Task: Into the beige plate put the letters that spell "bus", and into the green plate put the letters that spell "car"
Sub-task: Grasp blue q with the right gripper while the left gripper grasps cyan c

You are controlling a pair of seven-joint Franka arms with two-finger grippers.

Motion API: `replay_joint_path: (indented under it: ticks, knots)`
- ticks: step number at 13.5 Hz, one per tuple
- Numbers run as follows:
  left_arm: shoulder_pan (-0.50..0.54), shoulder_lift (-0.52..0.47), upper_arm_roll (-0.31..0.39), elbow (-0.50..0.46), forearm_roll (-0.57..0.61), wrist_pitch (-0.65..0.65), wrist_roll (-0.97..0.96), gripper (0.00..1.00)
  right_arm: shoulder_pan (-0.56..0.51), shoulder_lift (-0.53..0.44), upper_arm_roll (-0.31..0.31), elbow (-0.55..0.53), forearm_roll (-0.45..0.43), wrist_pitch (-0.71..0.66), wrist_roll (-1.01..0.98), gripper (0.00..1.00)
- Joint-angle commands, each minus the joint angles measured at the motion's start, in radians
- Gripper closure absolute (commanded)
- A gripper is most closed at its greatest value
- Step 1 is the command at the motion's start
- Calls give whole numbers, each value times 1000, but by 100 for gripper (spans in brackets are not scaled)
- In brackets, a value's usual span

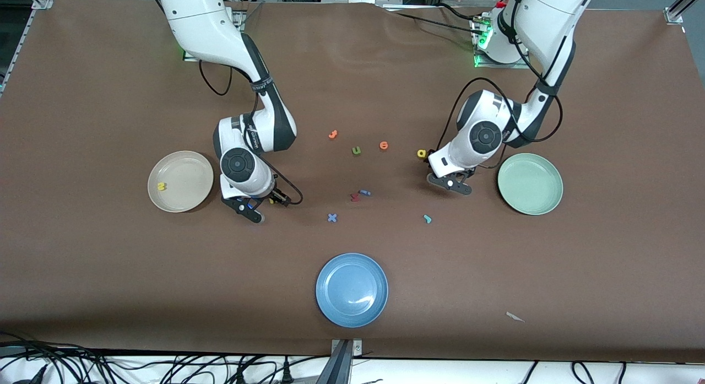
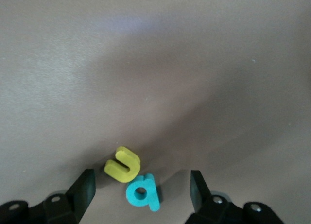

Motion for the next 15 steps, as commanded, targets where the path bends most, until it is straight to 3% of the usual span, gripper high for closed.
replay_joint_path:
  ticks: [1, 3, 5, 6, 7, 10, 12, 13, 15]
  knots:
    - [-19, -14, 7, -21, -11, 17, -14, 14, 14, -1, -8, -20, 22, 8, -8, 25]
    - [-20, -14, 8, -21, -8, 24, -14, 28, 14, -1, -8, -22, 22, 6, -10, 39]
    - [-20, -7, 8, -19, -6, 27, -12, 44, 18, -6, 1, -31, 22, 6, -8, 41]
    - [-23, -5, 8, -19, -6, 31, -12, 49, 18, -6, 4, -31, 22, 6, -8, 48]
    - [-25, -5, 8, -19, -6, 31, -12, 52, 18, -6, 4, -31, 22, 6, -10, 55]
    - [-25, -7, 8, -18, -6, 31, -12, 61, 20, -7, 6, -31, 22, 6, -8, 58]
    - [-23, -8, 8, -16, -6, 31, -11, 65, 20, -7, 6, -31, 22, 6, -11, 71]
    - [-23, -10, 8, -16, -6, 31, -9, 72, 18, -7, 6, -31, 22, 5, -11, 78]
    - [-20, -19, 8, -16, -6, 30, -3, 79, 18, -7, 6, -31, 22, 0, -13, 81]
